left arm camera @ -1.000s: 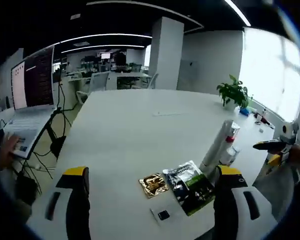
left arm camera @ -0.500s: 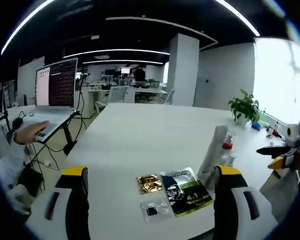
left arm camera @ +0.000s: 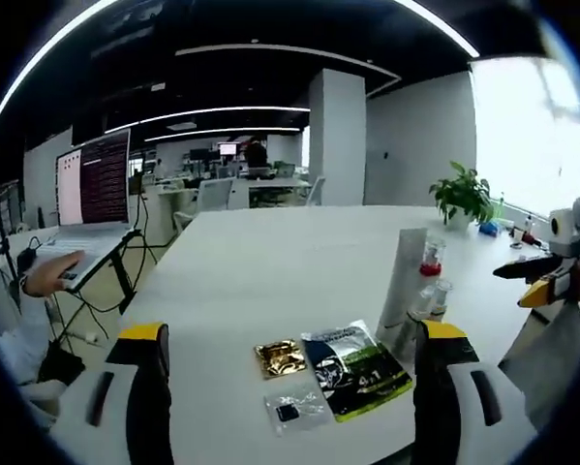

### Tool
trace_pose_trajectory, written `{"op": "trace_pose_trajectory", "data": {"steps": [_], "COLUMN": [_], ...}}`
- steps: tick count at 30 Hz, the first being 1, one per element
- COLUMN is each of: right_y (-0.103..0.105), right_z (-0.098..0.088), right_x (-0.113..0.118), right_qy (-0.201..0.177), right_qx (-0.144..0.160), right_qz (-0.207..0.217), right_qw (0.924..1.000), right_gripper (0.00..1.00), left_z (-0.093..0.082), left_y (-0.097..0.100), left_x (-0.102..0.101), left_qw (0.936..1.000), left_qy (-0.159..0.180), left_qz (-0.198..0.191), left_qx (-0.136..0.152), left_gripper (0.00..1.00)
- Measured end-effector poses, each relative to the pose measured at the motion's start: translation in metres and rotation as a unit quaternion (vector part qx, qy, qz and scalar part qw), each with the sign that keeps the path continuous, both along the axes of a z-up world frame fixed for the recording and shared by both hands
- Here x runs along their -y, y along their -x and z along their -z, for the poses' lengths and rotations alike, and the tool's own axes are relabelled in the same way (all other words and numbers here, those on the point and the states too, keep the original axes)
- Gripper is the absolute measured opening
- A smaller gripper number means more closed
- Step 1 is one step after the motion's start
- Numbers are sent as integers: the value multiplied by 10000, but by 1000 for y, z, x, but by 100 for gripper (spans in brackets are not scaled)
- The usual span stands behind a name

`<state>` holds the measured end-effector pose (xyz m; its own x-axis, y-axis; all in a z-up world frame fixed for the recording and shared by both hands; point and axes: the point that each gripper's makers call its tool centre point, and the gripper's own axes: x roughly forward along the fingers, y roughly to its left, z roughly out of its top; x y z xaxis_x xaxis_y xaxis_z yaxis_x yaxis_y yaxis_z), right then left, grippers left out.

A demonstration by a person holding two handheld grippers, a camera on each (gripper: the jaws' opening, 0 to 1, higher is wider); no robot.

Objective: Arrange the skincare products in the storage area until every visible bottle or jar stands upright without overlapping.

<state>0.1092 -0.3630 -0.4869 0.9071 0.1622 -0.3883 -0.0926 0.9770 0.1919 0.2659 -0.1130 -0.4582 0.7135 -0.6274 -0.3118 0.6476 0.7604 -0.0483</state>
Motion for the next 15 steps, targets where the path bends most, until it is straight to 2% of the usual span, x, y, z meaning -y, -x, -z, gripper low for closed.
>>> {"op": "trace_pose_trajectory", "data": {"steps": [15], "right_y": [2], "right_z": [3], "right_x": [2], "right_qy": [-47], "right_qx": [-64], "right_qz": [57], "right_qw": [10000], "right_gripper": [99], "left_z": [1], "left_y": [2], "left_x": [-2], "left_qw": [10000], "left_qy": [-45], "left_qz": [34], "left_qx": [1], "left_gripper": [99]}}
